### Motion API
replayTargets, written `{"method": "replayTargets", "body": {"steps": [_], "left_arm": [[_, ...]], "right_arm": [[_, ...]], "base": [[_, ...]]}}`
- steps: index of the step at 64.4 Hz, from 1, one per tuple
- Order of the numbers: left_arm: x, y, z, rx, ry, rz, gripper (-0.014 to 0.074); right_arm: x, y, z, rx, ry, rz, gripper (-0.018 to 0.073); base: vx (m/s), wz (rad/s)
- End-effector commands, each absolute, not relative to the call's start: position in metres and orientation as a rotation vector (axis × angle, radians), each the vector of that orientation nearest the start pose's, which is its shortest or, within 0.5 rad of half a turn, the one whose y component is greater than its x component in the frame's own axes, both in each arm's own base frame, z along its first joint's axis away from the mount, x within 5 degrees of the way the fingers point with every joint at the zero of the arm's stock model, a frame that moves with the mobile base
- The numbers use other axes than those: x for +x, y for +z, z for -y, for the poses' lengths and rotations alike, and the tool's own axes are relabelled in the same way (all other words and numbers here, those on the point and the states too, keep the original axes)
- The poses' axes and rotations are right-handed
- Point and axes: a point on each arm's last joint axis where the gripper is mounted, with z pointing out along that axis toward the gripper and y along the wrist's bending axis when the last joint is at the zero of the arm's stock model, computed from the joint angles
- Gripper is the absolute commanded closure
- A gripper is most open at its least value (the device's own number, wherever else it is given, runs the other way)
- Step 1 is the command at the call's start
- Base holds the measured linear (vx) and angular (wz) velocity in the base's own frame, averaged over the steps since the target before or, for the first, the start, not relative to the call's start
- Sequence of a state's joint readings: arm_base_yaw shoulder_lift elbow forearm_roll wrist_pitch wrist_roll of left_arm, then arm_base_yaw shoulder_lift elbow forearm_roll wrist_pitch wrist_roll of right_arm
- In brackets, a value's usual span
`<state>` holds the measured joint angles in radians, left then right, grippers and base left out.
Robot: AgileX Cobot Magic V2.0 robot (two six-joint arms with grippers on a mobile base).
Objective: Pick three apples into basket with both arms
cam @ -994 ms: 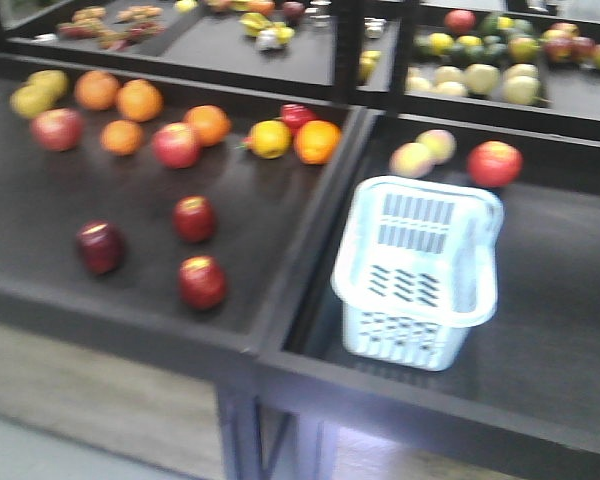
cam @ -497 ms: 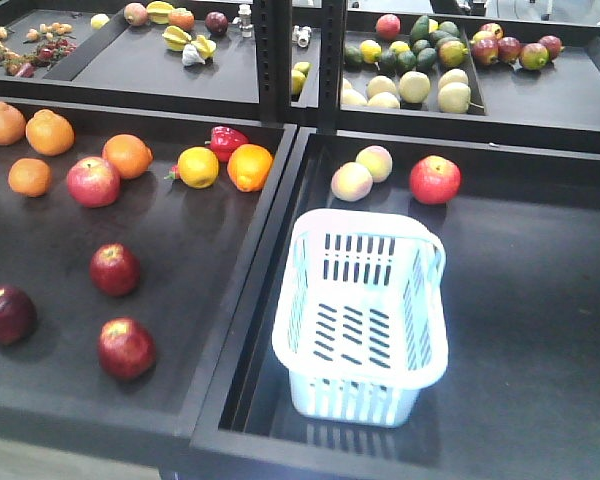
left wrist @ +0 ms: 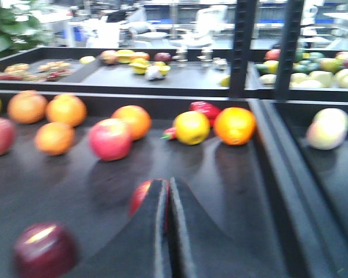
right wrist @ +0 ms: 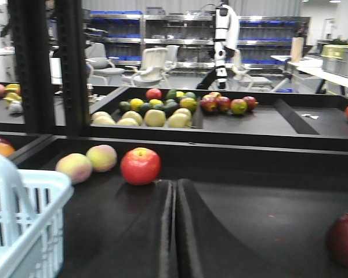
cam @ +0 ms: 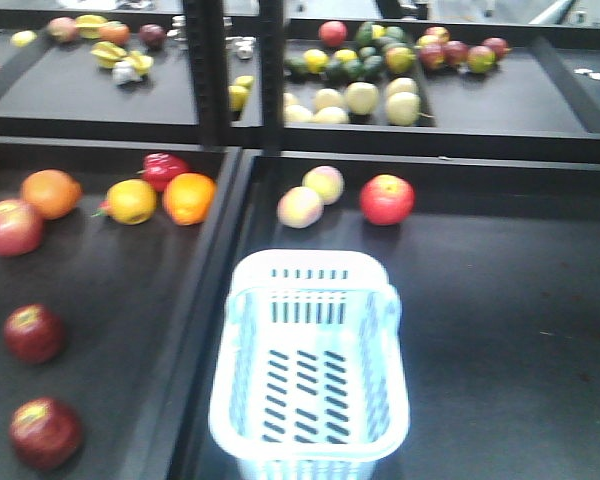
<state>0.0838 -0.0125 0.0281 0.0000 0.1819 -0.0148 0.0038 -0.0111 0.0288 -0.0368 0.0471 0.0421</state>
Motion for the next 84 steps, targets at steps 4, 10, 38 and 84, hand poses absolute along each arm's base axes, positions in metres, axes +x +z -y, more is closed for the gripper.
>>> {"method": "replayTargets", "body": {"steps": [4,10,38,84], "left_arm": [[0.0541,0.2058,-0.0046,-0.089,0.046,-1.558,0.0603],[0.0541,0.2058,-0.0046,-0.089,0.046,-1.558,0.0603],[0.0541,0.2058,-0.0046,-0.089,0.046,-1.558,0.0603],[0.0541,0.2058,-0.0046,-0.089,0.046,-1.558,0.0603]], "right_arm": [[0.0556,0.2057,0.0000,-0.003,-0.004,-1.467,0.0567],[0.0556,0.2057,0.0000,-0.003,-0.004,-1.467,0.0567],[0.0556,0.2057,0.0000,-0.003,-0.004,-1.467,0.0567],[0.0556,0.2057,0.0000,-0.003,-0.004,-1.467,0.0567]], "base": [[0.09,-0.36],[0.07,-0.37],[0.03,-0.28],[-0.01,0.05]]}}
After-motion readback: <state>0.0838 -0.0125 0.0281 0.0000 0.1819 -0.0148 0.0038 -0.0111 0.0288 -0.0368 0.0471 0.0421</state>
